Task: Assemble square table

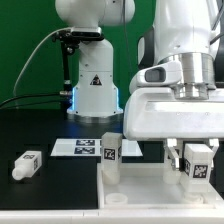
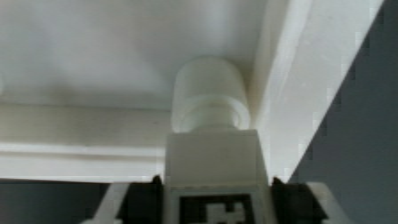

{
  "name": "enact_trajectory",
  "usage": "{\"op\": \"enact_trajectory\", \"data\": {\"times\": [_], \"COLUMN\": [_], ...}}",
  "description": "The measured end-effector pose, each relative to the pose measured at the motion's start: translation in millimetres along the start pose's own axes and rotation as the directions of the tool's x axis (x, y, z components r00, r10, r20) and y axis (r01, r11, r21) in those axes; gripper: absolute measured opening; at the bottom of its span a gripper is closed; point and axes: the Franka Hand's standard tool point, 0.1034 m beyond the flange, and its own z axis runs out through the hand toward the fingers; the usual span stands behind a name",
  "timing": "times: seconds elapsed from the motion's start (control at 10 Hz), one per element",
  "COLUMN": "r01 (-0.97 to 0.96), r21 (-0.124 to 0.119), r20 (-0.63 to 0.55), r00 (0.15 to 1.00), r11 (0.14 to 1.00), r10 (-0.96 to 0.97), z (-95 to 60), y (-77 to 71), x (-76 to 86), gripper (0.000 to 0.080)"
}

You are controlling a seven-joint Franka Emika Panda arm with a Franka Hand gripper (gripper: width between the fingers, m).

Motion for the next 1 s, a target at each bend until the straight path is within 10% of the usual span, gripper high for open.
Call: {"op": "enact_trajectory", "data": {"times": [0.5,0.8,1.0], "r01": [0.004,-0.006,-0.027], "r21": [-0.004,0.005,0.014], "r20": [-0.001,0.093,0.171], "r00": [1.000,0.996,0.985], "r11": [1.000,1.000,1.000], "r10": [-0.004,0.005,0.024], "z": [4.9,-3.9,-10.4], "y": [-0.1,3.7,4.1], "x": [-4.7,3.1,16.3], "gripper": [0.0284,0.0615,0.0644]}}
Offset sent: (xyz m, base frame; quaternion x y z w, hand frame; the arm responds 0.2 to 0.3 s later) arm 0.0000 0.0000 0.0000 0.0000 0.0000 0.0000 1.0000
